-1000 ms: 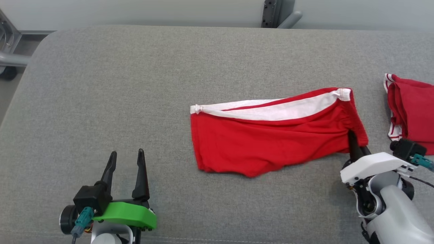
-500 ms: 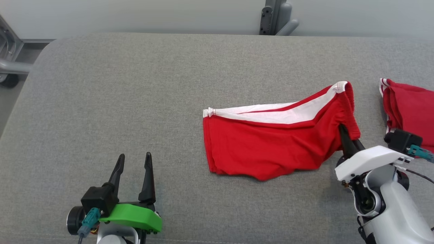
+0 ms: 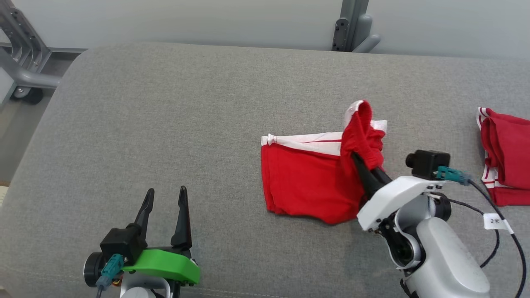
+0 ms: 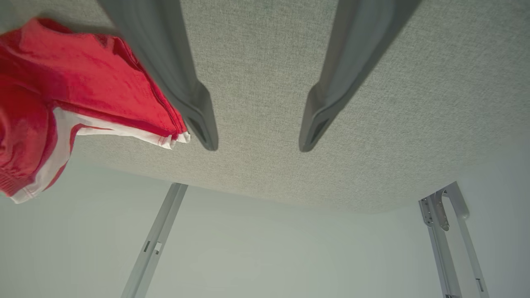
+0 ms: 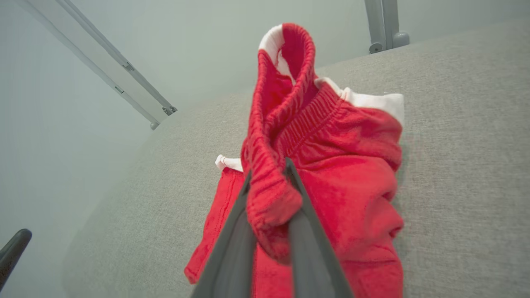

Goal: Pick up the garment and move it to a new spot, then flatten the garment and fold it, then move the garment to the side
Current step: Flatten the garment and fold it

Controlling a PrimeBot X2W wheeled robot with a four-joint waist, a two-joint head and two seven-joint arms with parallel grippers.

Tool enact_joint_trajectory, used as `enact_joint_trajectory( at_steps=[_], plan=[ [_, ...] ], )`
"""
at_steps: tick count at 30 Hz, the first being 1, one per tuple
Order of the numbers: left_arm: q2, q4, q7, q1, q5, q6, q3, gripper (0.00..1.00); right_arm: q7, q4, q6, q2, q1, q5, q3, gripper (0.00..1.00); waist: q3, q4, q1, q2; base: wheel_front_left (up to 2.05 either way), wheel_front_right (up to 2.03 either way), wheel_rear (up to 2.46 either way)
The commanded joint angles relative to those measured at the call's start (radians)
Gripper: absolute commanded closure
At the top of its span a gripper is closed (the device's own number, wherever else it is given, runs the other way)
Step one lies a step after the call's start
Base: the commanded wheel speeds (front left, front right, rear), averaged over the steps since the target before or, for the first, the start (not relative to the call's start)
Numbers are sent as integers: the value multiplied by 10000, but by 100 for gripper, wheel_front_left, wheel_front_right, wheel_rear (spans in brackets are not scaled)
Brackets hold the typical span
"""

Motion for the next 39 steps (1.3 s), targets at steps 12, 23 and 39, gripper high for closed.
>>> enact_joint_trajectory(
  at_steps=[12,23,39],
  plan=[
    [9,-130,-25,-125,-261,145,-212,0,-249,1919,-3,59,-1011,-249,2261,100,119,489,0,0,0,0,0],
    [9,-117,-25,-255,-395,221,-356,0,-1122,3607,-3,65,-2000,-787,3397,91,180,679,0,0,0,0,0],
    [9,-228,-25,-271,-429,289,-303,0,-2513,4046,-3,55,-2680,-1291,4847,0,288,546,0,0,0,0,0]
  ],
)
